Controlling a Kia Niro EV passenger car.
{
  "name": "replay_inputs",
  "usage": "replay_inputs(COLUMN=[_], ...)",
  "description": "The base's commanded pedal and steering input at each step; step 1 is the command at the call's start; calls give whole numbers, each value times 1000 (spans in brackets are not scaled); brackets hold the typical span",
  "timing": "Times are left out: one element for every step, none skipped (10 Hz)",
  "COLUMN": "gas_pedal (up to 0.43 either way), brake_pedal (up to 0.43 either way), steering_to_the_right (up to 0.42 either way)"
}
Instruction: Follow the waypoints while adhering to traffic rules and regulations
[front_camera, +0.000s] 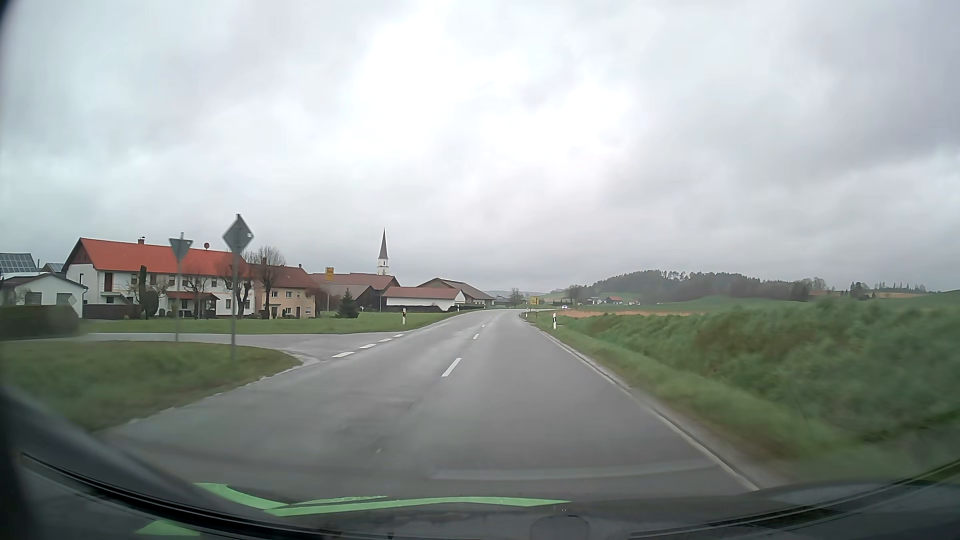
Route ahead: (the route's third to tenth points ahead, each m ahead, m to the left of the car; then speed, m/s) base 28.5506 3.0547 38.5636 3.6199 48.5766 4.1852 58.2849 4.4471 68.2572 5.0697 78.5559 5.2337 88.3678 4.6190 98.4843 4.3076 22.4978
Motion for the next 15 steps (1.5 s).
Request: replay_inputs(gas_pedal=[157, 110, 98, 98, 98, 98, 110, 110, 110, 110, 110, 110, 110, 98, 87], brake_pedal=[0, 0, 0, 0, 0, 0, 0, 0, 0, 0, 0, 0, 0, 0, 0], steering_to_the_right=[-6, -6, -6, -6, -5, -5, -4, -2, -2, -2, -1, 1, 1, 1, 1])
